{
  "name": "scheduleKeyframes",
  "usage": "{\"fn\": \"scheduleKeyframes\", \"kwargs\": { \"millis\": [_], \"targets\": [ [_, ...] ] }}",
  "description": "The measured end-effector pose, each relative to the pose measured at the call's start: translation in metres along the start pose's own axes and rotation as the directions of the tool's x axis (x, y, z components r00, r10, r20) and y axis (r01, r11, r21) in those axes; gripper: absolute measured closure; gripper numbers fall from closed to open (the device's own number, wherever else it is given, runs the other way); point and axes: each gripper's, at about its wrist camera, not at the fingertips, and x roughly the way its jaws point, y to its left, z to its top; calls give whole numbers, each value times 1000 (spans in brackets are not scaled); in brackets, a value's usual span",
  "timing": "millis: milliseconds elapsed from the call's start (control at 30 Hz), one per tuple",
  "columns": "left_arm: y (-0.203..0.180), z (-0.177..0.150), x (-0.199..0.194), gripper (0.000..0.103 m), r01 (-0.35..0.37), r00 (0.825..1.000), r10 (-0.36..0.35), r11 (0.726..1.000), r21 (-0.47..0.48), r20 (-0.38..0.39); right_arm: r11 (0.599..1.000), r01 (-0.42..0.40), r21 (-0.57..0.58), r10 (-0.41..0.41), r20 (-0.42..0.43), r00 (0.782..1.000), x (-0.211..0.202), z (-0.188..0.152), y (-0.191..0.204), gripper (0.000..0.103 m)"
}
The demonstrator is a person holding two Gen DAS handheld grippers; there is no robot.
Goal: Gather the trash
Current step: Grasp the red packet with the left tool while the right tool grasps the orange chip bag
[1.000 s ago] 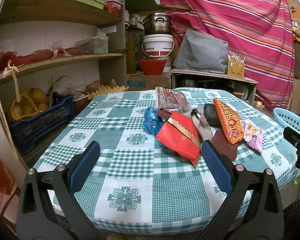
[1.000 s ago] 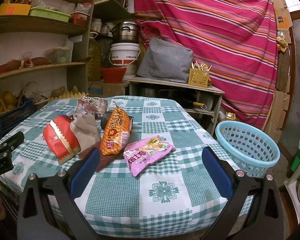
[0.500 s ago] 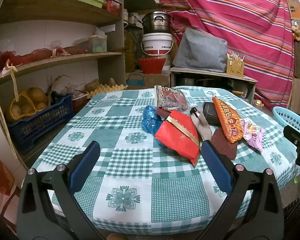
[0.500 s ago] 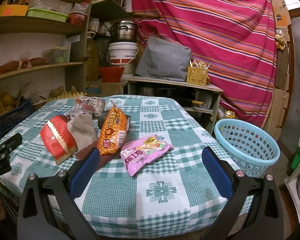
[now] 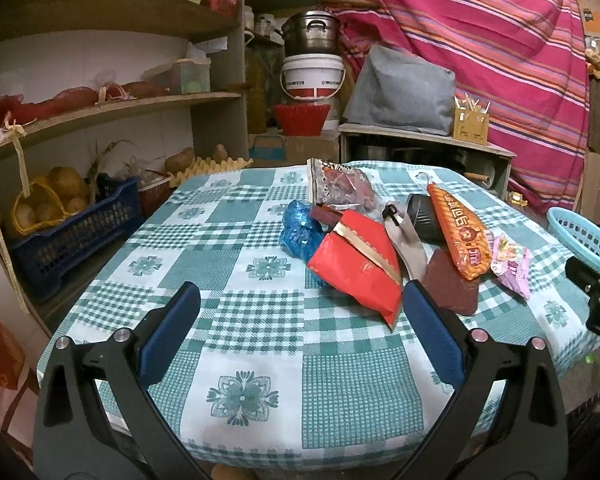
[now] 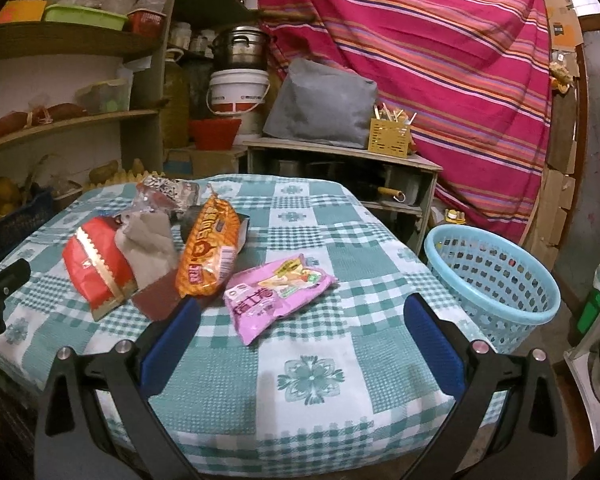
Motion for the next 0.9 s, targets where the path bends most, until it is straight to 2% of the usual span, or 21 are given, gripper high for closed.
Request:
{"fn": "scheduleKeyframes", "kwargs": {
  "millis": [233, 367, 600, 767, 900],
  "targets": [
    [-10, 15, 16, 5, 16, 999, -15, 999, 30, -30, 999, -37, 15, 38, -15, 999, 22, 11, -10, 4],
    [-12, 29, 24, 5, 34, 998, -33, 999, 14, -50, 999, -46, 26, 48, -63, 997, 39, 26, -17, 4],
    [-10, 55, 52, 5, 63, 995, -64, 998, -18, -81, 998, -53, 21, 55, -76, 996, 67, 55, -21, 4],
    [-5, 46, 73, 5, 75, 988, -78, 997, -27, -137, 998, -52, -40, 45, -153, 987, 100, 59, -3, 4],
    [-2, 36, 82, 6, 91, 980, -97, 995, -43, -176, 997, -54, -49, 46, -151, 987, 108, 47, 7, 4]
  ]
}}
